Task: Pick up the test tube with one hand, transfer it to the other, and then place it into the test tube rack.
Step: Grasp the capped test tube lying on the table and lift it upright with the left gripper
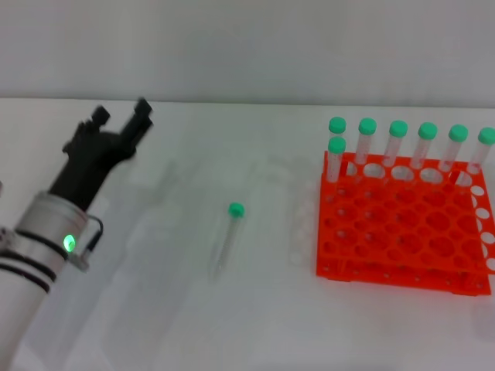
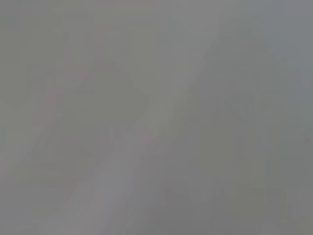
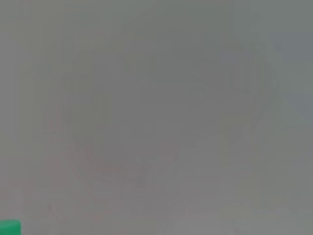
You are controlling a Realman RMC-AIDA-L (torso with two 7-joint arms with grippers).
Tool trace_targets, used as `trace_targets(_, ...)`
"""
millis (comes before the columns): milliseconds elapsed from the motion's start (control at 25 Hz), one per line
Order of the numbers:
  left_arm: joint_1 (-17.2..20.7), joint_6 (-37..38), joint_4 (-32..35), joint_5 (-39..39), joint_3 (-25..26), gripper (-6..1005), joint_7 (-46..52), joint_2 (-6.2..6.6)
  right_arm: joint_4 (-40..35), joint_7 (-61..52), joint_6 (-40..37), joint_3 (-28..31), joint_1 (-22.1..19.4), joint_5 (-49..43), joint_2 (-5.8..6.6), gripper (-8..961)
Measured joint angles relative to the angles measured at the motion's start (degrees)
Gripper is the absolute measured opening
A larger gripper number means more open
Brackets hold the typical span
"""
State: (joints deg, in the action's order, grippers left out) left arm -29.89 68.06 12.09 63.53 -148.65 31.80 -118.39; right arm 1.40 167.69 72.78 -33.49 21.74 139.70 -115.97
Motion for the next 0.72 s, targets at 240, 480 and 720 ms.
trace_targets(240,-7.6,0.97,-10.64,-14.31,-0.42,859,30.44,5.96,0.0,0.0,0.01,0.0,0.14,-0.11,0.05,868)
trace_targets(480,-18.32,8.49,-29.25,-31.87,-7.07,860,61.85,8.95,-0.07,0.0,0.33,-0.04,0.35,-0.33,0.05,868)
trace_targets(720,-28.05,15.84,-41.39,-49.15,-14.06,860,79.52,9.47,-0.12,0.0,0.31,-0.23,0.45,-0.38,0.27,868)
